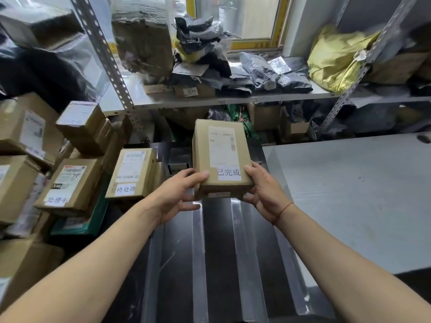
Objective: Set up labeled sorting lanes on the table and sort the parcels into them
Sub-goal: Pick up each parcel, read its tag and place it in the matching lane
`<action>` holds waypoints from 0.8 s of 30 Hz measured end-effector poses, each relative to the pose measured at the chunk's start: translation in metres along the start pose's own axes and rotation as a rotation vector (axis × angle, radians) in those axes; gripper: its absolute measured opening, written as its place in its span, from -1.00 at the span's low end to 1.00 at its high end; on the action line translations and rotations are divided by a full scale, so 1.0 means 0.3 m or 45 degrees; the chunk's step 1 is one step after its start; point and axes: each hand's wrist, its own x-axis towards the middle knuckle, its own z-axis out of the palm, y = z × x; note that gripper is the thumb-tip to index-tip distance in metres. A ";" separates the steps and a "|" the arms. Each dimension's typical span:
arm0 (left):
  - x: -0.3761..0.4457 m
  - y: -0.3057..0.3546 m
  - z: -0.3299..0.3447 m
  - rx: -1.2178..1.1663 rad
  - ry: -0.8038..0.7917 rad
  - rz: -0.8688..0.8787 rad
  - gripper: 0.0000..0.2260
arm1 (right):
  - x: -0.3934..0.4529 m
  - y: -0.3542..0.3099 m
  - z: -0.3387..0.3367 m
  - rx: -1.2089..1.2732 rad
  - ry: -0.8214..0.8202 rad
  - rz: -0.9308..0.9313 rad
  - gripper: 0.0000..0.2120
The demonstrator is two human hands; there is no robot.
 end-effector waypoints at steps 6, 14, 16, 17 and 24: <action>0.017 0.005 -0.009 0.010 0.097 0.084 -0.30 | 0.029 0.009 -0.020 -0.214 0.019 0.016 -0.68; 0.060 -0.046 0.062 0.488 0.297 0.089 -0.15 | 0.212 0.107 -0.116 -1.283 0.372 0.100 -0.57; 0.069 -0.061 0.087 0.577 0.330 0.090 -0.14 | 0.229 0.128 -0.121 -1.272 0.371 0.139 -0.69; 0.073 -0.065 0.097 0.616 0.335 0.090 -0.14 | 0.235 0.138 -0.128 -1.236 0.363 0.149 -0.76; 0.101 -0.071 0.153 0.825 0.412 0.042 -0.14 | 0.243 0.158 -0.151 -1.104 0.382 0.158 -0.88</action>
